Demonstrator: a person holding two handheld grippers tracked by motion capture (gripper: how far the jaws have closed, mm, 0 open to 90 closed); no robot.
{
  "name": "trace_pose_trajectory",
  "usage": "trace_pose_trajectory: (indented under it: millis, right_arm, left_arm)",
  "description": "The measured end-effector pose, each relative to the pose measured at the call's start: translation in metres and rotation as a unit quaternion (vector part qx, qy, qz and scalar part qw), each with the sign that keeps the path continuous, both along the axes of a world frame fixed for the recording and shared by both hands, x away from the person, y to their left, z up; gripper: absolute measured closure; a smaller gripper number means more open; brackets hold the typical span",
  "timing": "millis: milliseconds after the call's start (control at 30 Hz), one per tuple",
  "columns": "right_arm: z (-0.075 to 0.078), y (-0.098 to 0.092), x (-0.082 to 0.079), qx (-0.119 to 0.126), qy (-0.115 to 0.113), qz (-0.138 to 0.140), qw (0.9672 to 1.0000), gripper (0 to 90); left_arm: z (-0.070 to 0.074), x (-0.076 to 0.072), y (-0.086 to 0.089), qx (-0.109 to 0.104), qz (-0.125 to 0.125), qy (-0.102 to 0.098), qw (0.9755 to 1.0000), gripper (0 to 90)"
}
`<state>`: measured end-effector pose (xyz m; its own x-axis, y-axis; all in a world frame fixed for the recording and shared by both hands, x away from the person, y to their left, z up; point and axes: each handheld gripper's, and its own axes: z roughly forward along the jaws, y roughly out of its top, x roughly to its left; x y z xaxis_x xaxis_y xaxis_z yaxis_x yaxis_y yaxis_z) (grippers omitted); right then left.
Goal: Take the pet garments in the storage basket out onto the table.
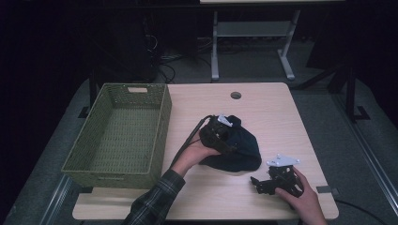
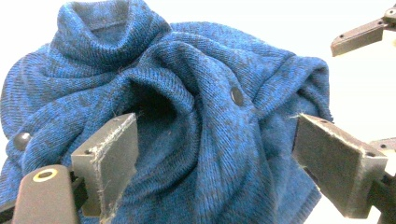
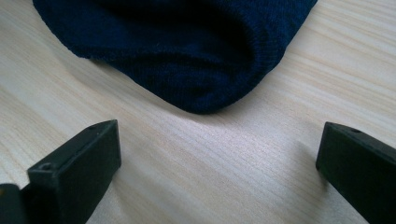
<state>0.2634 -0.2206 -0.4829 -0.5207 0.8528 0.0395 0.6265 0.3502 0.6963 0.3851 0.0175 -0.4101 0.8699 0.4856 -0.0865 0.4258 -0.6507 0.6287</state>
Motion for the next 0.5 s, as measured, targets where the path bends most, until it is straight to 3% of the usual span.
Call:
trace_pose_trajectory:
  millis: [500]
  right_arm:
    - [0.000,0.000,0.000,-0.002,0.000,0.001,1.0000,0.0]
  left_arm:
    - [0.011,-0.017,0.027,-0.021,0.011,-0.015,0.9996,14.2]
